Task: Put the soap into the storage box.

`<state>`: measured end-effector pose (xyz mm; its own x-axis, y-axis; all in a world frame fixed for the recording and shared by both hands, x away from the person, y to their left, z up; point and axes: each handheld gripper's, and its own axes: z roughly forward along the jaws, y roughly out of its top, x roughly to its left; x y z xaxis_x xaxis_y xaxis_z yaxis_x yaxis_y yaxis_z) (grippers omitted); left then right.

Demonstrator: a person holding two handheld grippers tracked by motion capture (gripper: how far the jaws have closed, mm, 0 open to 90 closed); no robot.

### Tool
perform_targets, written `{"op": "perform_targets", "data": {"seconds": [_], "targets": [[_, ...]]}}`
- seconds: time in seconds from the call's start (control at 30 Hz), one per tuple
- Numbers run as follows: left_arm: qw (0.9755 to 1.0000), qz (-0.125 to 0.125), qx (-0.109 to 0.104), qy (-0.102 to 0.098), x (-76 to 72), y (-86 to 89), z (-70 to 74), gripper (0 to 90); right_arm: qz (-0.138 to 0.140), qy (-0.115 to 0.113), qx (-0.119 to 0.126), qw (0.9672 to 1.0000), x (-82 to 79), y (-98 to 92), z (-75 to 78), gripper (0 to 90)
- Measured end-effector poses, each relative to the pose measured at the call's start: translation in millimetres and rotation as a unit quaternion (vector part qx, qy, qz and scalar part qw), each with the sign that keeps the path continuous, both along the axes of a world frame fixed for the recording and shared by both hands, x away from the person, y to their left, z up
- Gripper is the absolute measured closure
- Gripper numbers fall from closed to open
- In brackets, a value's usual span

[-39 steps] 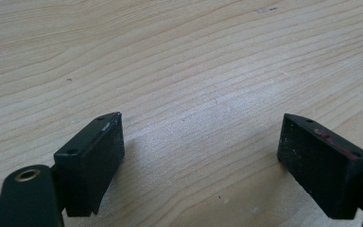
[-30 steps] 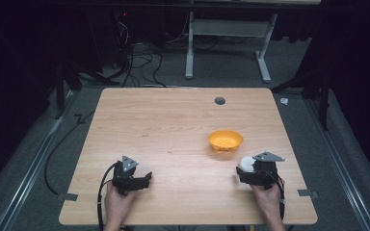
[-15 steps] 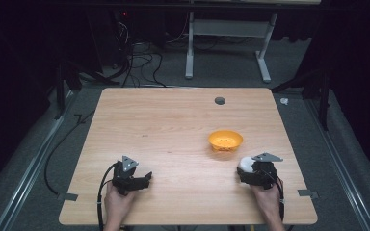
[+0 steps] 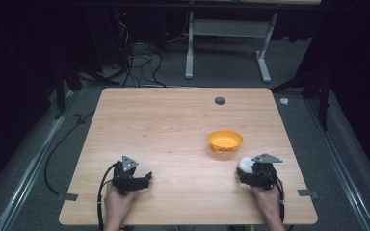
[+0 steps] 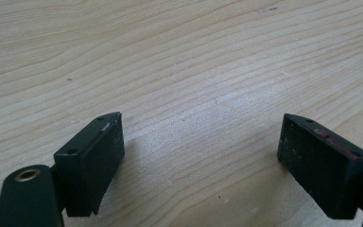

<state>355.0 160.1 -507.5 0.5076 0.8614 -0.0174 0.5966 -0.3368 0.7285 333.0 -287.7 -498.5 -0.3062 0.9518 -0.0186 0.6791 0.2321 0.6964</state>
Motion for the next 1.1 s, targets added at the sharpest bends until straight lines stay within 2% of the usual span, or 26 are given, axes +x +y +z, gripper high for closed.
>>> {"op": "perform_targets", "data": {"seconds": [0.23,0.67,1.1], "targets": [[1.0000,0.000,-0.002,0.001,0.1,0.2,0.0,16.0,0.004,0.000,0.007,1.0000,-1.9,0.4,1.4,23.7],[1.0000,0.000,-0.002,0.001,0.2,0.2,0.0,16.1,0.009,-0.021,0.031,0.9992,-3.9,1.9,16.7,23.7],[1.0000,-0.004,0.000,0.001,0.5,-0.2,0.0,16.1,0.022,-0.028,0.035,0.9987,-7.6,8.6,26.0,23.8]]}}
